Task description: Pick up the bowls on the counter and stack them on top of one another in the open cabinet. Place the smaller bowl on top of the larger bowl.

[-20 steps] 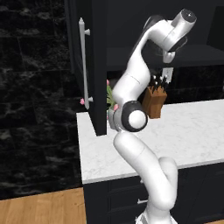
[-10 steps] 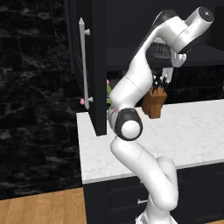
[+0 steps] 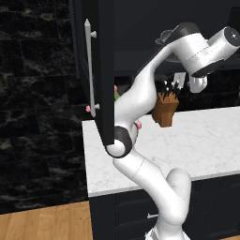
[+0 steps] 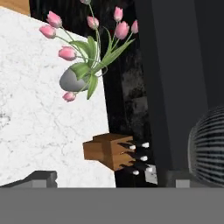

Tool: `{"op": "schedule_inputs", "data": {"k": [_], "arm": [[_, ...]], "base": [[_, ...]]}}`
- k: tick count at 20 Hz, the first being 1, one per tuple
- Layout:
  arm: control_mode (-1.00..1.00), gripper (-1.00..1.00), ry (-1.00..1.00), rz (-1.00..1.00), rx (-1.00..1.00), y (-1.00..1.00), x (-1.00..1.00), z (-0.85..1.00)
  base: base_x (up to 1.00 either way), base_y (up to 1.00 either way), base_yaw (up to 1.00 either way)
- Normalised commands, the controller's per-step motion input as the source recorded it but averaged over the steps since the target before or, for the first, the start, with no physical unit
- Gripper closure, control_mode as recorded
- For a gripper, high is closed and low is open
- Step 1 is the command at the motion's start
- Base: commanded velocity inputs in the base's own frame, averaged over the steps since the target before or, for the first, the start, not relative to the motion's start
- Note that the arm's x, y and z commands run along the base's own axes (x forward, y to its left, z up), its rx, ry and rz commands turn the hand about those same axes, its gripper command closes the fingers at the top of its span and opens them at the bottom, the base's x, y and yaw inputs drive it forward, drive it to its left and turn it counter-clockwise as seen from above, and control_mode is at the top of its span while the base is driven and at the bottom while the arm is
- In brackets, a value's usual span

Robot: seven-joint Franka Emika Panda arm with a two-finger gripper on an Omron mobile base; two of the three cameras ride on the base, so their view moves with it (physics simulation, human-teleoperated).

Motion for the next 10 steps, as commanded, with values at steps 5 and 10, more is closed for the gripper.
{"op": "schedule_inputs", "data": {"k": [5, 10], "arm": [[-1.0, -1.0, 0.0, 0.0, 0.0, -0.12, -1.0, -0.89], [-1.0, -1.0, 0.0, 0.0, 0.02, -0.53, -0.97, -0.94]], "base": [[0.0, 0.0, 0.0], [0.0, 0.0, 0.0]]}}
